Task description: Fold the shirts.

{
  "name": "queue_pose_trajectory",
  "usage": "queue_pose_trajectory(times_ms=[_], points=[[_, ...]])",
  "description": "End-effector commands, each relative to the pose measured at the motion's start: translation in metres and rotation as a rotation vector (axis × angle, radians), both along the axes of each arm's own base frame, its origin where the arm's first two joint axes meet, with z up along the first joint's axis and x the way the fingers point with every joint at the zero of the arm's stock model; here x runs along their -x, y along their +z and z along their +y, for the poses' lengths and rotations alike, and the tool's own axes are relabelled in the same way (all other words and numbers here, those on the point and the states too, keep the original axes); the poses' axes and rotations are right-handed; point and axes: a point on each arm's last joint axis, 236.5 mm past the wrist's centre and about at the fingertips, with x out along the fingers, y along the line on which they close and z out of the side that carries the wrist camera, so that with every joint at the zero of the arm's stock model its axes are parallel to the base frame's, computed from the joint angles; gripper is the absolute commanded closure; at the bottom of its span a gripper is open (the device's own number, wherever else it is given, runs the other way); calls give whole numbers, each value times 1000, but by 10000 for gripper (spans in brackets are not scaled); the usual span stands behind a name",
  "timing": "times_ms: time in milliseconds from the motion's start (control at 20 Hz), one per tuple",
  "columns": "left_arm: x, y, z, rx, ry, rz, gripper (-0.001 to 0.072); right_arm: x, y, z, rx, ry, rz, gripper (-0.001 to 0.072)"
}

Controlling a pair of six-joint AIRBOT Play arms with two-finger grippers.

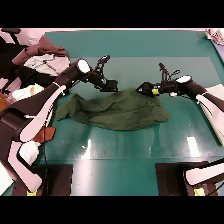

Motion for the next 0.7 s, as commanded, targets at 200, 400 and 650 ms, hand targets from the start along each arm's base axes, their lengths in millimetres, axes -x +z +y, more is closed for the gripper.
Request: queue_pose_trajectory(times_ms=[200, 400, 650], points=[[-5, -5, -3, 4, -22, -30, 328, -2, 1, 0, -8, -14, 5, 239], [3, -24, -6, -10, -56, 4, 328, -2, 2, 1, -13, -20, 9, 239], [7, -24, -20, 17, -64, 5, 395, -2, 1, 0, -12, -21, 9, 239]])
